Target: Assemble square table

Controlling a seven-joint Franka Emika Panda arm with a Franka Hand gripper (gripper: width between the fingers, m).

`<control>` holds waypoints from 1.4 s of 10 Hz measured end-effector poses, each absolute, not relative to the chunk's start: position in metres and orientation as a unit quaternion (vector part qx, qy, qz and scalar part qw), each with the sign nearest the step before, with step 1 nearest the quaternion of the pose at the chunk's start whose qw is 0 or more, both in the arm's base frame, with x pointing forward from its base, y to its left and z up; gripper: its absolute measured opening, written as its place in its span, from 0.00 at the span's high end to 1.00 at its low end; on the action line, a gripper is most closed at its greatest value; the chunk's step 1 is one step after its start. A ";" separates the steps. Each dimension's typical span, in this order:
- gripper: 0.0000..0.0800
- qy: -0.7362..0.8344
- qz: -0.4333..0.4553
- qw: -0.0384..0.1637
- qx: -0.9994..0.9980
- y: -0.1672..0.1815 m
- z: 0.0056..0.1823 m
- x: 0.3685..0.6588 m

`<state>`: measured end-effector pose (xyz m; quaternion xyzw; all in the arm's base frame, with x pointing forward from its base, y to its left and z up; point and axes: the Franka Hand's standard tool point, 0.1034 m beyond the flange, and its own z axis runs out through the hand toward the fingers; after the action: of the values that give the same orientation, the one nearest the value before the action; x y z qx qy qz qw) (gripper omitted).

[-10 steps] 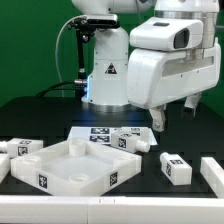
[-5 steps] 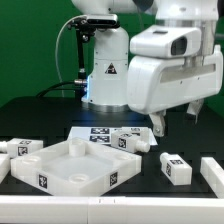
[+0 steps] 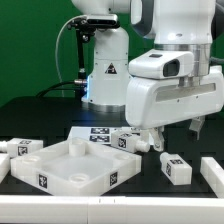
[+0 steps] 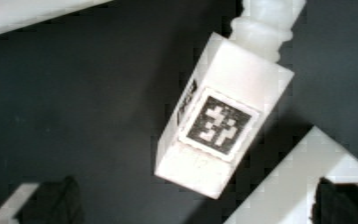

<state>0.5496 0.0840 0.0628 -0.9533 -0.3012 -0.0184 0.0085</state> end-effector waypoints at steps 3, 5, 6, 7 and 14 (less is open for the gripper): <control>0.19 -0.270 -0.039 0.012 -0.962 0.094 0.046 0.541; 0.19 -0.267 -0.040 0.016 -0.963 0.092 0.023 0.533; 0.19 -0.273 -0.043 0.017 -0.961 0.089 0.014 0.533; 0.19 -0.287 -0.042 0.017 -0.957 0.082 0.008 0.532; 0.64 -0.288 -0.041 0.018 -0.957 0.078 0.008 0.532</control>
Offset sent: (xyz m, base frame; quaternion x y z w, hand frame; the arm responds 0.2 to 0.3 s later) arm -0.0160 -0.0019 -0.0462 -0.0384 0.0400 0.0755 0.9956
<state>0.5316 0.0778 0.0075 -0.9566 -0.2880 -0.0412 0.0176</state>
